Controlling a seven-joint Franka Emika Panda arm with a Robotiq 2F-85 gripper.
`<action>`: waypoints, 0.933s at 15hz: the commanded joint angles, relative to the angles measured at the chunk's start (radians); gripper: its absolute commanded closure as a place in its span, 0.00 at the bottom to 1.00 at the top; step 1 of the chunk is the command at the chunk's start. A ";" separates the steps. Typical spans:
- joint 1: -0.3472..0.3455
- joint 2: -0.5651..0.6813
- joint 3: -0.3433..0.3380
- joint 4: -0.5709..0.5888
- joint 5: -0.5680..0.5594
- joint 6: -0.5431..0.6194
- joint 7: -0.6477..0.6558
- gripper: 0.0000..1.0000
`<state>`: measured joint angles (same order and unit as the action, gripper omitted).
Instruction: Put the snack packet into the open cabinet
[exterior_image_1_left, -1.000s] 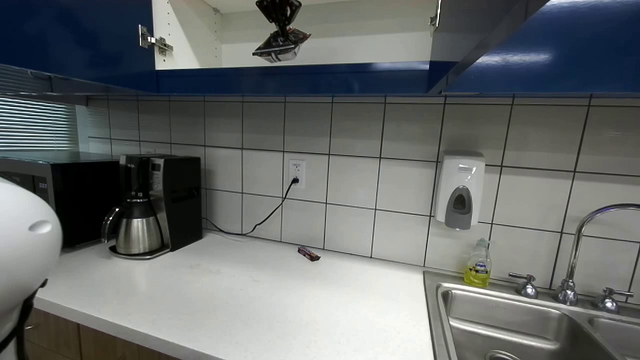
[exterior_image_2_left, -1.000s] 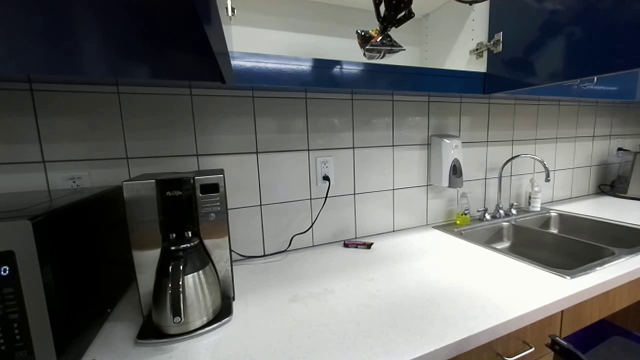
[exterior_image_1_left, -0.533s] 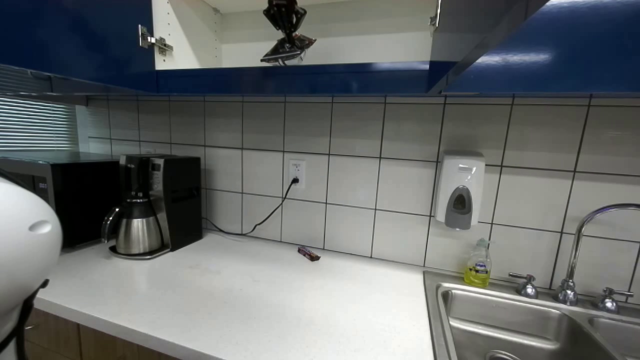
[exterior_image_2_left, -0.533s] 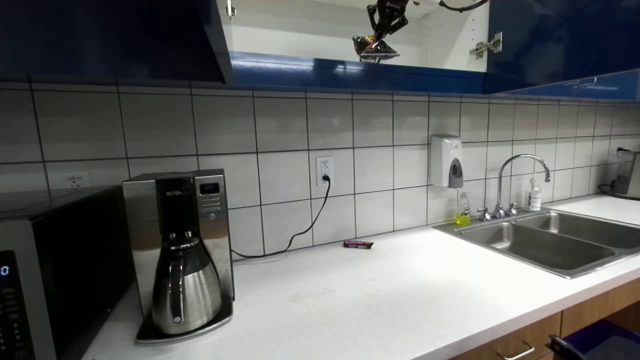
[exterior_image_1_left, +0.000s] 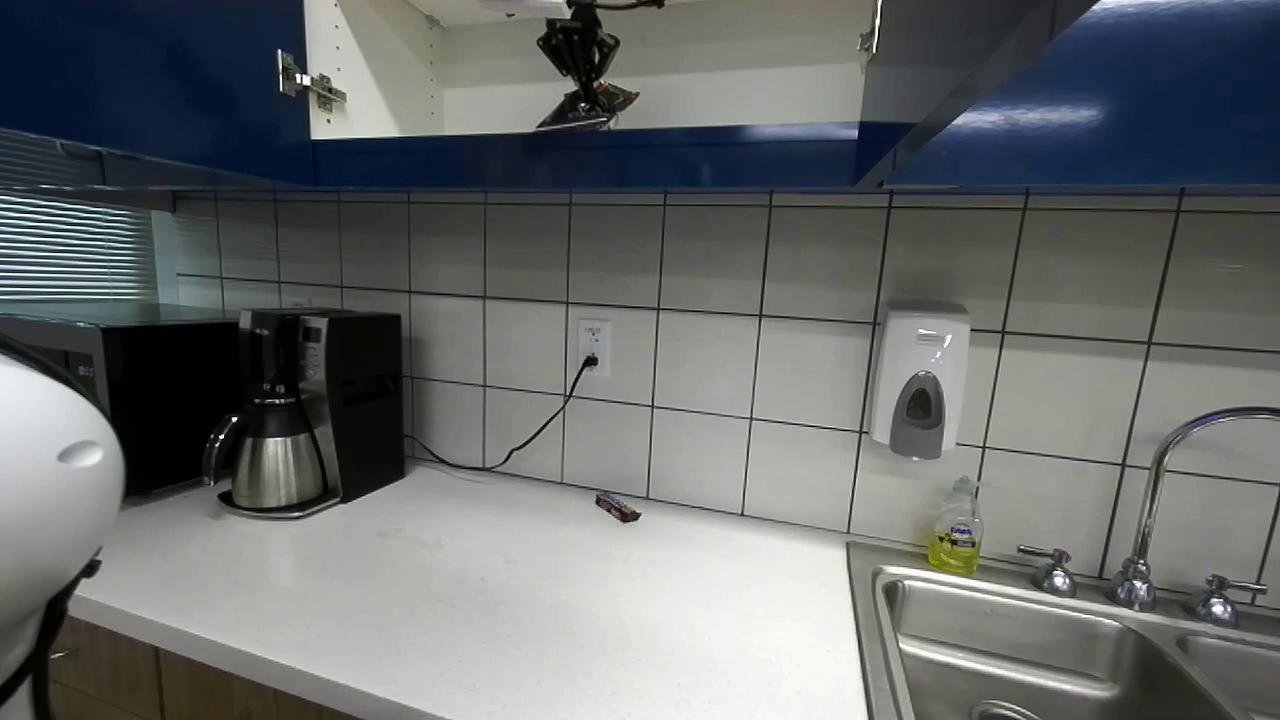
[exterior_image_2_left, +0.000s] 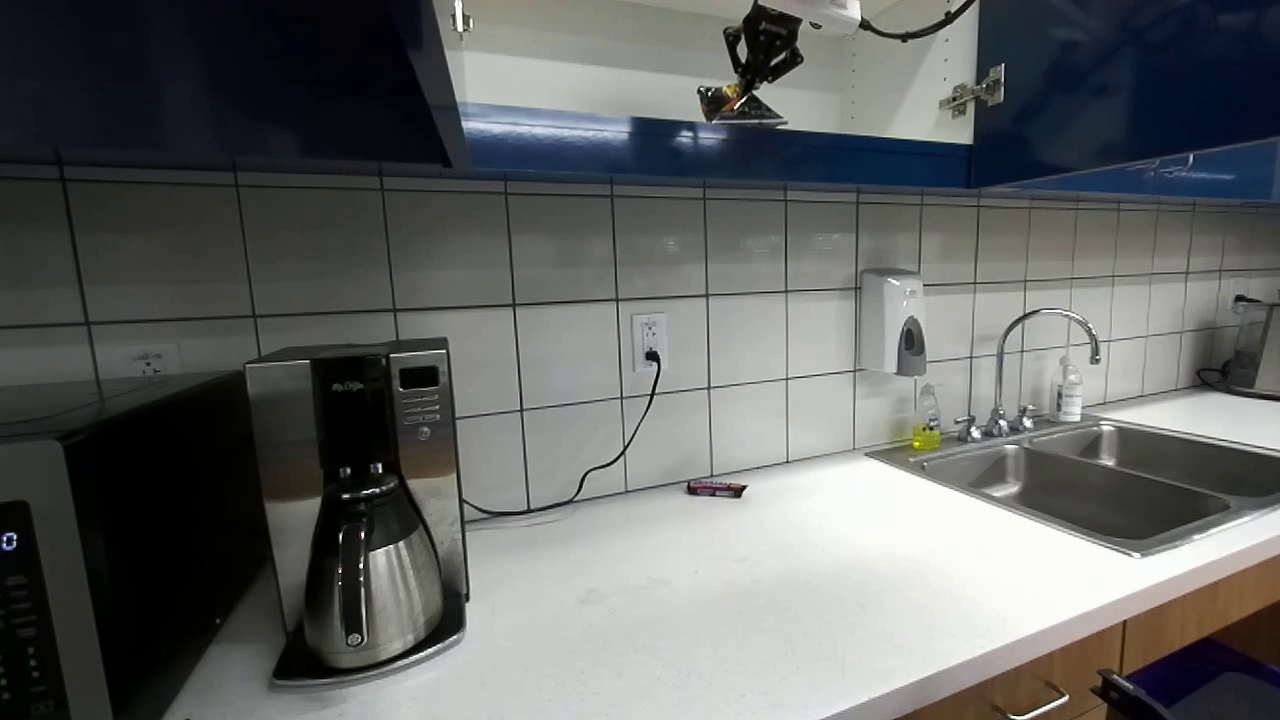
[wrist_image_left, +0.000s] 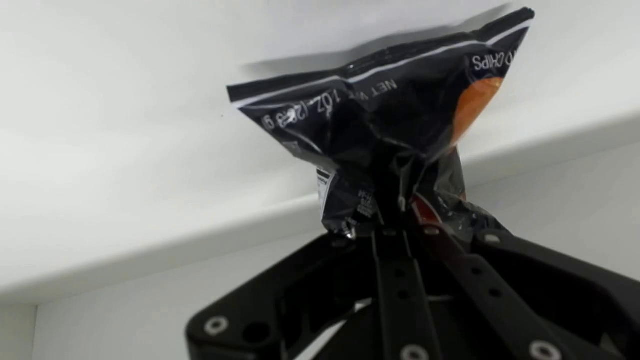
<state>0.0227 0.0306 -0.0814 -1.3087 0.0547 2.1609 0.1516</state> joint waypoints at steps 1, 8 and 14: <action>0.000 0.050 -0.002 0.076 -0.023 -0.010 0.044 1.00; -0.001 0.066 -0.010 0.103 -0.010 -0.019 0.057 0.44; -0.004 0.051 -0.021 0.103 0.004 -0.017 0.050 0.01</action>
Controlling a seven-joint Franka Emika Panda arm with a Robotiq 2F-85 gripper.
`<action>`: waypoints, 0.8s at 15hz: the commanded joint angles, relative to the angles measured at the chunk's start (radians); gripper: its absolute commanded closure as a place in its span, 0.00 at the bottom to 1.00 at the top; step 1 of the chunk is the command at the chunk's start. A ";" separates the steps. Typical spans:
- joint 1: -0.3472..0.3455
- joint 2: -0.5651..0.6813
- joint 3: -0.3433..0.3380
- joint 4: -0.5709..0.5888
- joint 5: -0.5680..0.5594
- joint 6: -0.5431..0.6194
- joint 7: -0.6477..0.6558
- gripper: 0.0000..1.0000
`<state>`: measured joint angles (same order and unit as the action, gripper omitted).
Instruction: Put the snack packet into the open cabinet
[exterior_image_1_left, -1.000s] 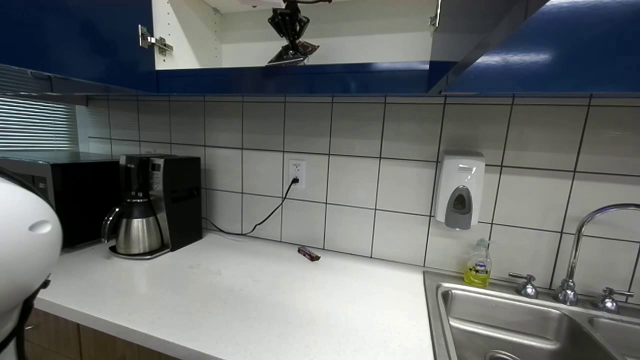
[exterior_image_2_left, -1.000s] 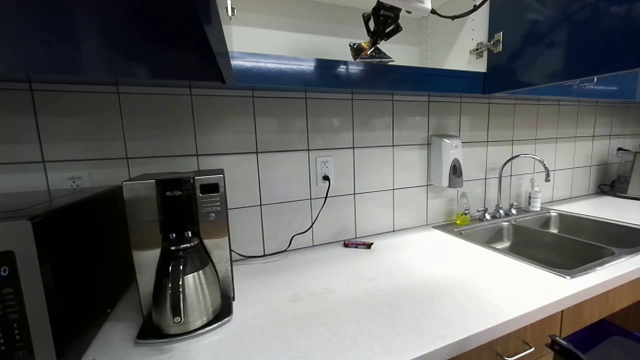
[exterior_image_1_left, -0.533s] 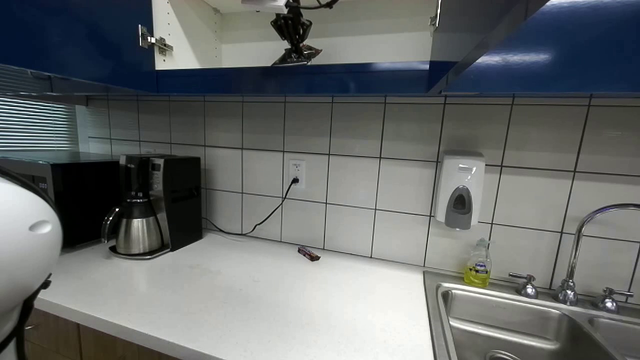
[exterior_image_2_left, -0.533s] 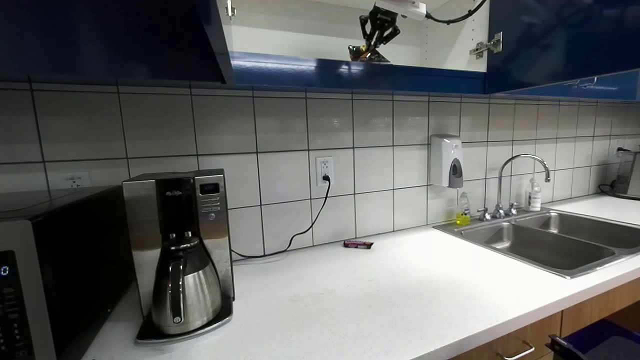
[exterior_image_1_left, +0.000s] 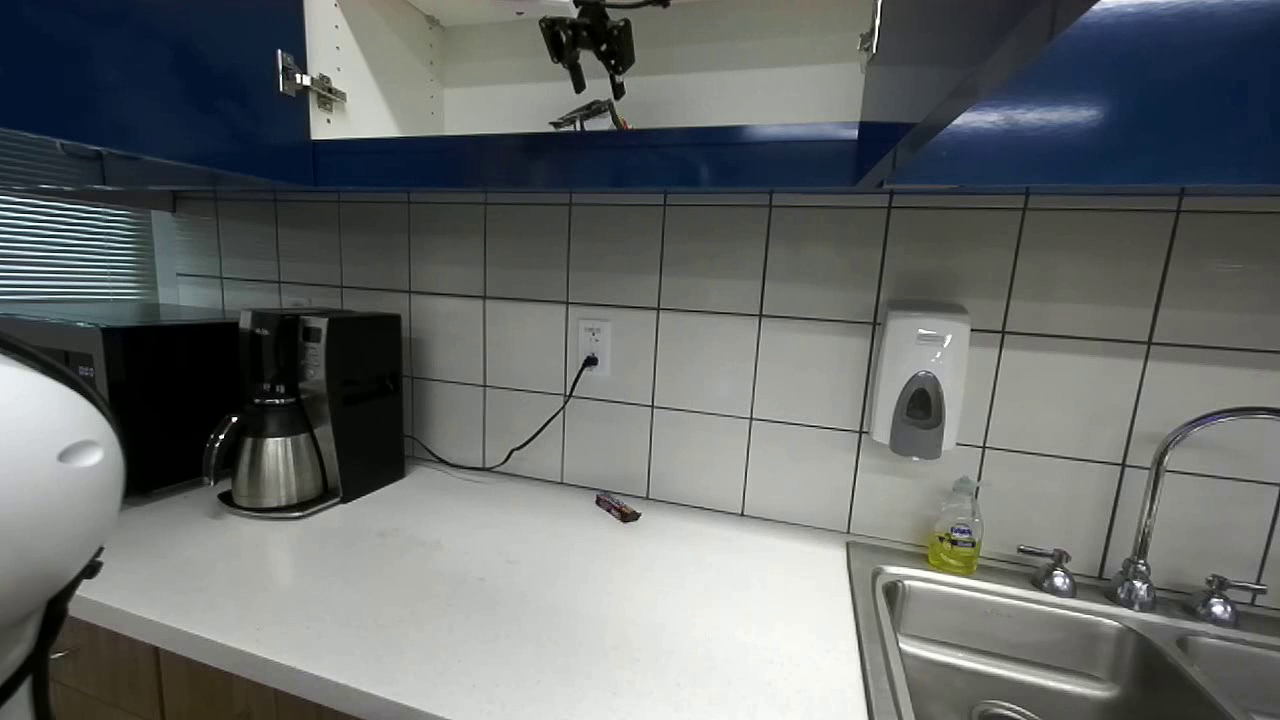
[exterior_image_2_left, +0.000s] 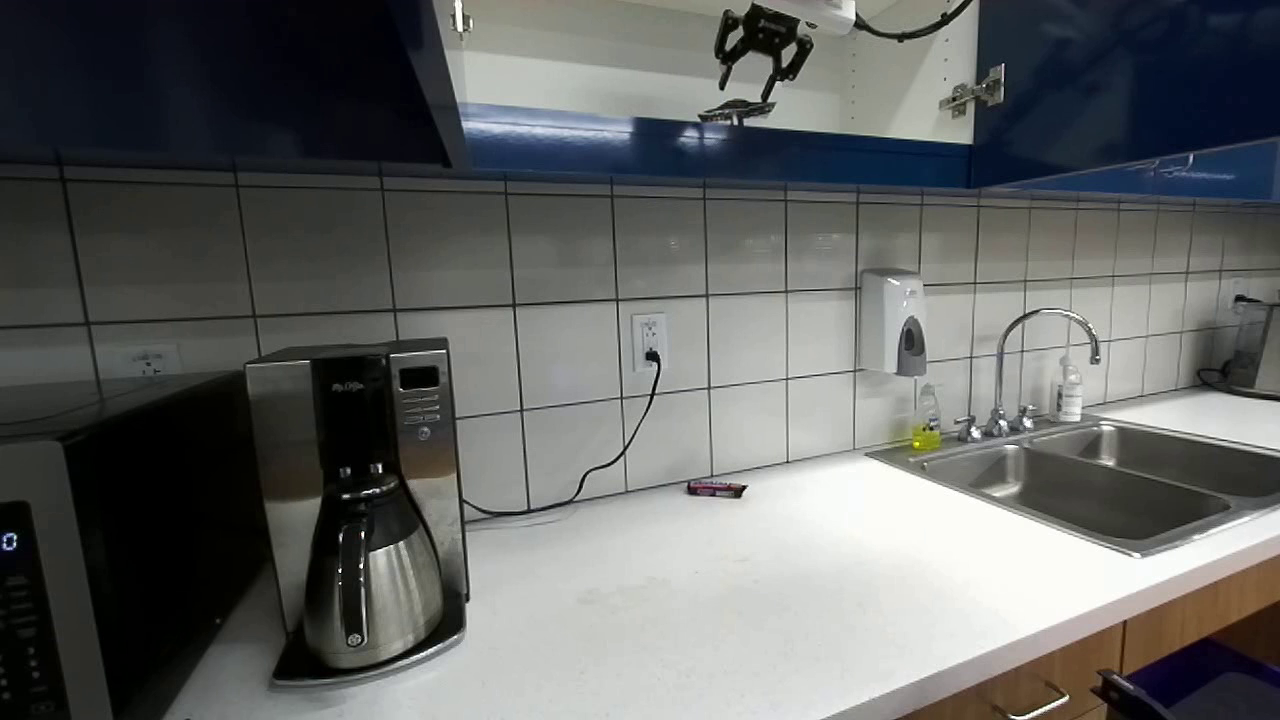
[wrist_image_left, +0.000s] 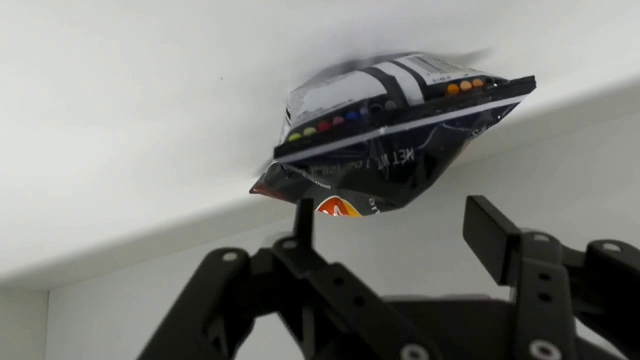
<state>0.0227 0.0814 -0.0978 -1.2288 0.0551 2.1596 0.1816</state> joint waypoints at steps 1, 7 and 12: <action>-0.004 -0.002 -0.006 0.021 0.006 -0.018 0.019 0.00; 0.000 -0.040 -0.005 -0.025 0.025 -0.018 -0.014 0.00; 0.008 -0.108 -0.001 -0.100 0.072 -0.013 -0.056 0.00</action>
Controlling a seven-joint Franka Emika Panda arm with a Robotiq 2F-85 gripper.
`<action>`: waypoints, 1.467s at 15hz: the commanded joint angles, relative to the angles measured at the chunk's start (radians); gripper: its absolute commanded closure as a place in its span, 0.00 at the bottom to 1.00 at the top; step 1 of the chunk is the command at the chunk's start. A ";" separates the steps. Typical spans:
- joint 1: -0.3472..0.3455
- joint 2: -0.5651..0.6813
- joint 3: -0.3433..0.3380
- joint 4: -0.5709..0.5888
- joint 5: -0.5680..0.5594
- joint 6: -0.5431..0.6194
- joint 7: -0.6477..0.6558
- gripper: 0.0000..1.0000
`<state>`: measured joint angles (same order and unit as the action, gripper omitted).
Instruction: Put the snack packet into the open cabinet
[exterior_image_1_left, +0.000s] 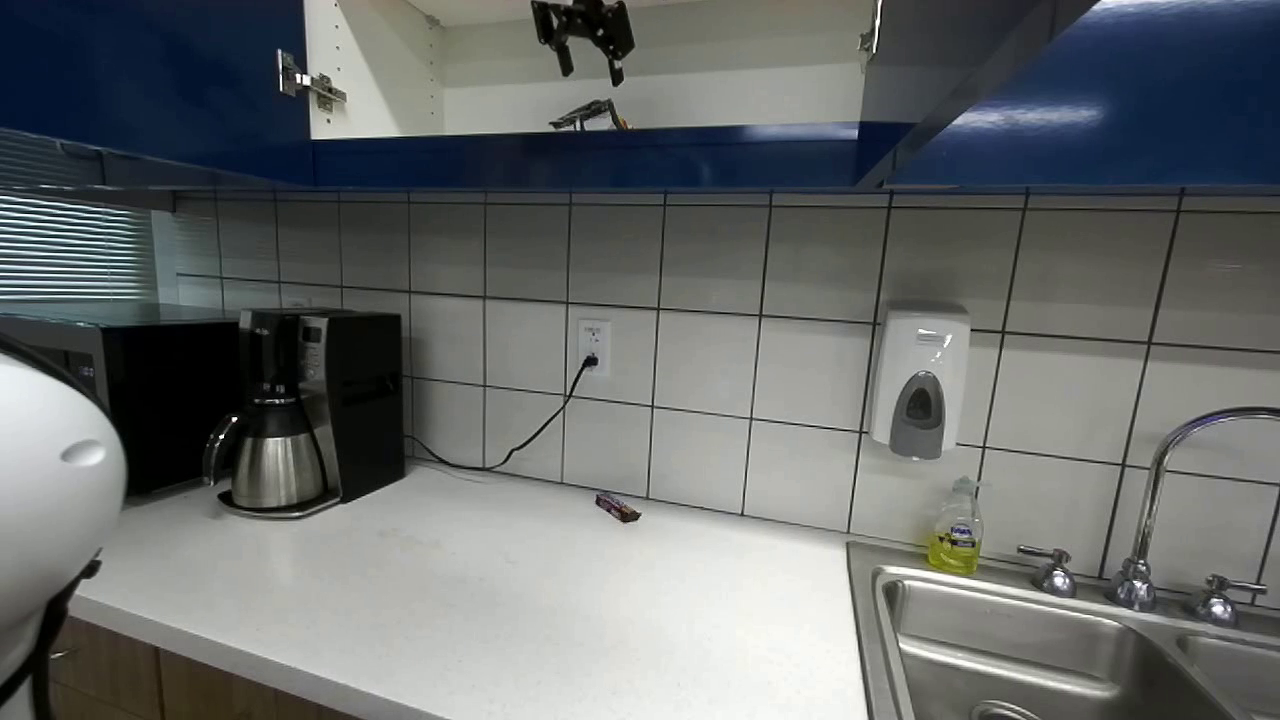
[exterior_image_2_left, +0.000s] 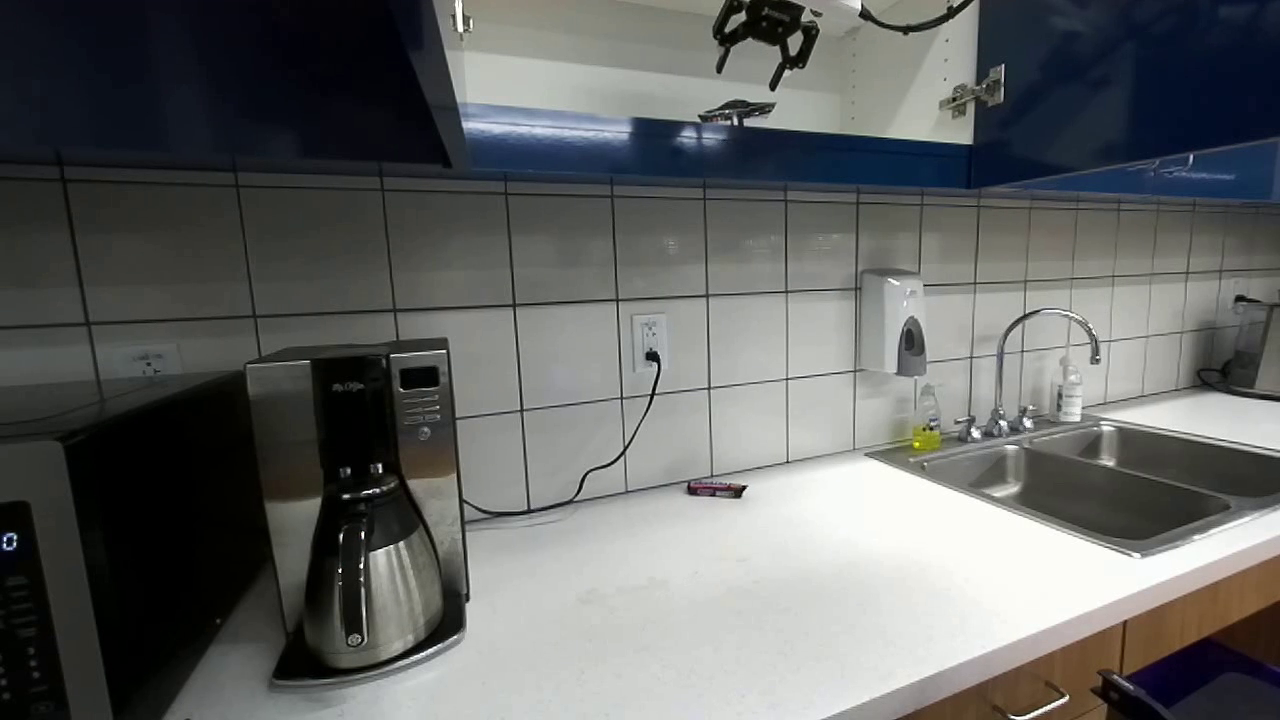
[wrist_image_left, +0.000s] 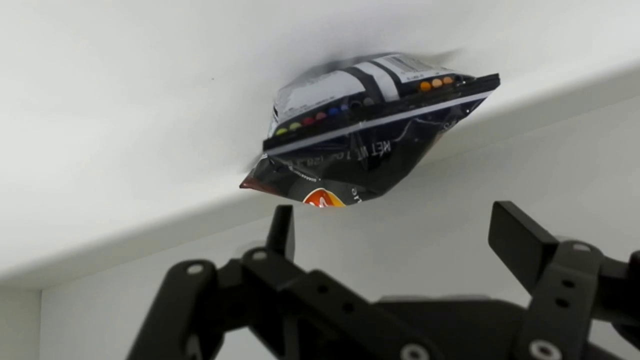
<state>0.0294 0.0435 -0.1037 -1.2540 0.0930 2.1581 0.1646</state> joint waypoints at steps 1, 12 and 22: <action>0.002 -0.089 0.004 -0.095 0.043 -0.009 -0.047 0.00; 0.006 -0.321 0.005 -0.305 0.021 -0.195 -0.119 0.00; -0.012 -0.408 0.038 -0.377 -0.011 -0.587 -0.230 0.00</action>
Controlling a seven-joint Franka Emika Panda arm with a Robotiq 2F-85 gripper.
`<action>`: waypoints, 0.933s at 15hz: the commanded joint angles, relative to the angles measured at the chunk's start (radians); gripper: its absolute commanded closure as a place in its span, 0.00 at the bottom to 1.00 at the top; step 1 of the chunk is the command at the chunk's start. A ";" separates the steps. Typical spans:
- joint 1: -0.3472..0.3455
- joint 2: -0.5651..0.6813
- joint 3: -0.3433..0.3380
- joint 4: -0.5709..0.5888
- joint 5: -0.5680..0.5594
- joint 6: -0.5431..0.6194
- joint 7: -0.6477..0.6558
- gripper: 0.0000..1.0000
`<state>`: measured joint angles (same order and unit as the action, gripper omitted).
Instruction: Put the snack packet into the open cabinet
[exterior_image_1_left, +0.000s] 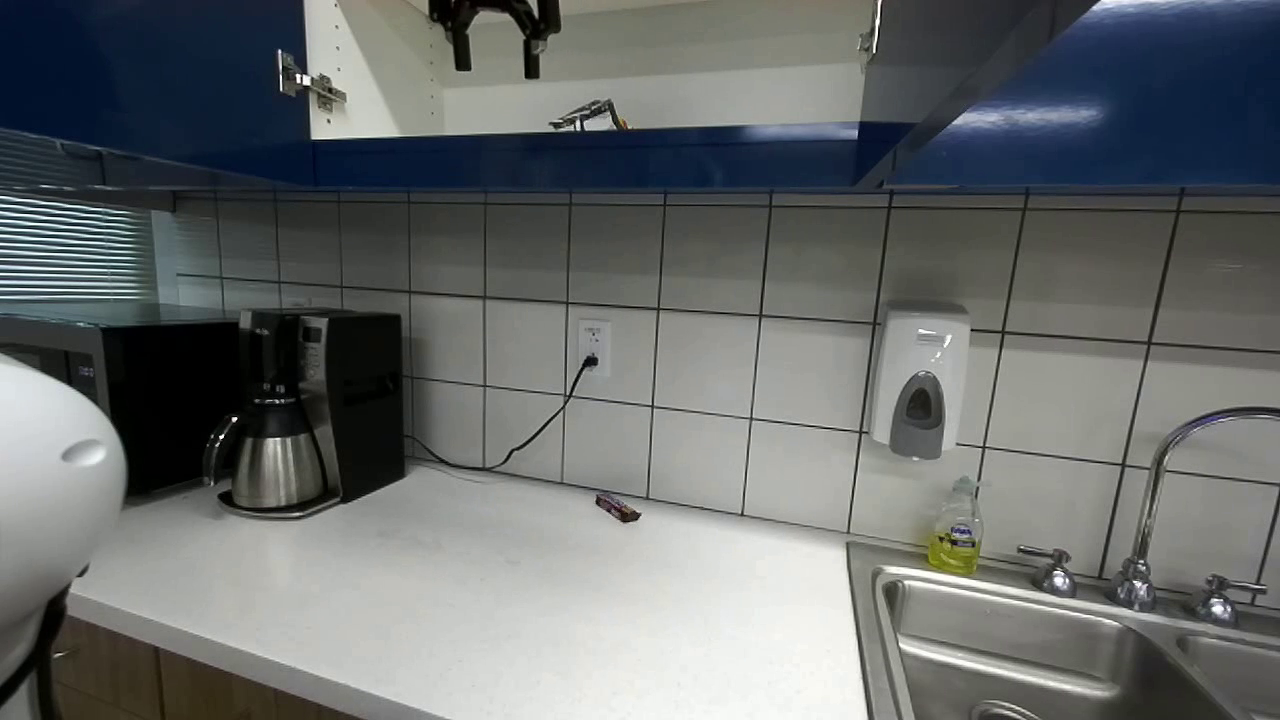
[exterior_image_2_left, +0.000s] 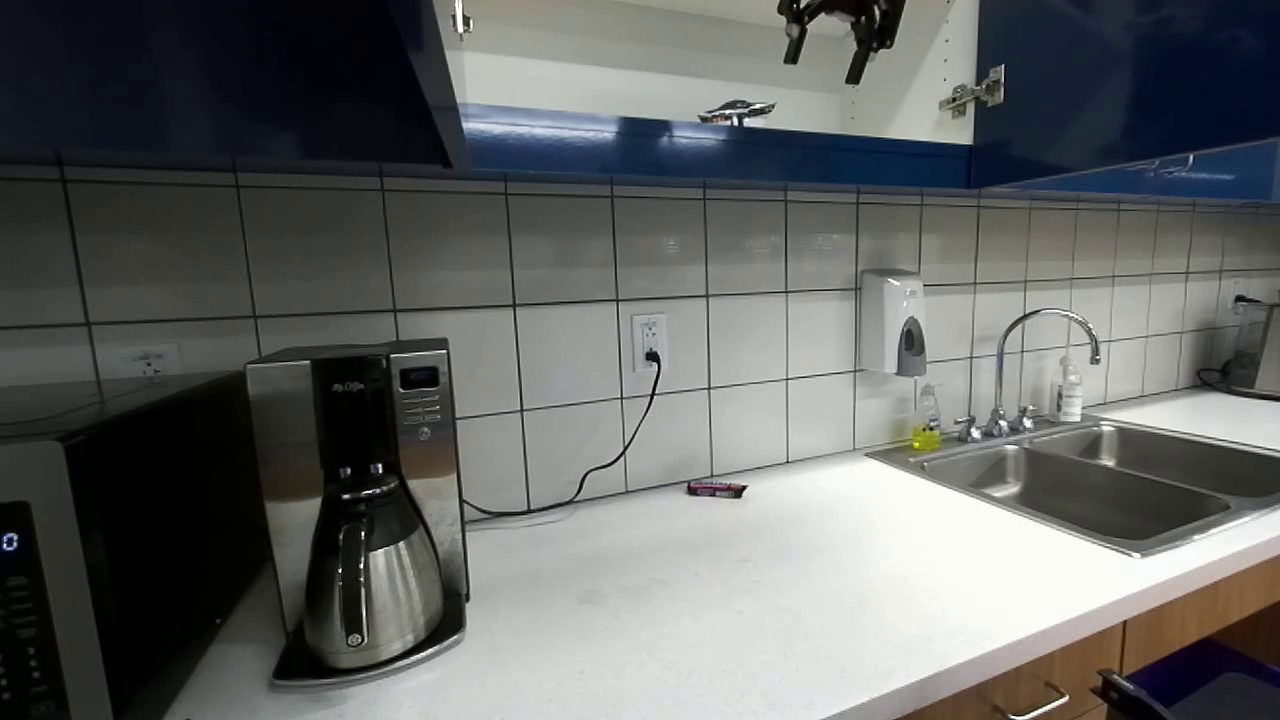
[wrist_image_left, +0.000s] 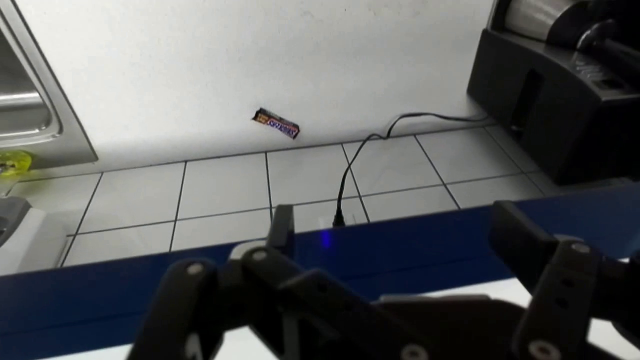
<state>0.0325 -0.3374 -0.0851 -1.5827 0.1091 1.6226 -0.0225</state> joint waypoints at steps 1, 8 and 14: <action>-0.012 -0.030 0.019 -0.066 -0.029 -0.072 -0.065 0.00; -0.018 -0.080 0.018 -0.262 -0.079 -0.084 -0.145 0.00; -0.025 -0.153 -0.004 -0.450 -0.112 -0.085 -0.209 0.00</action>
<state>0.0208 -0.4288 -0.0866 -1.9369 0.0259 1.5461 -0.1738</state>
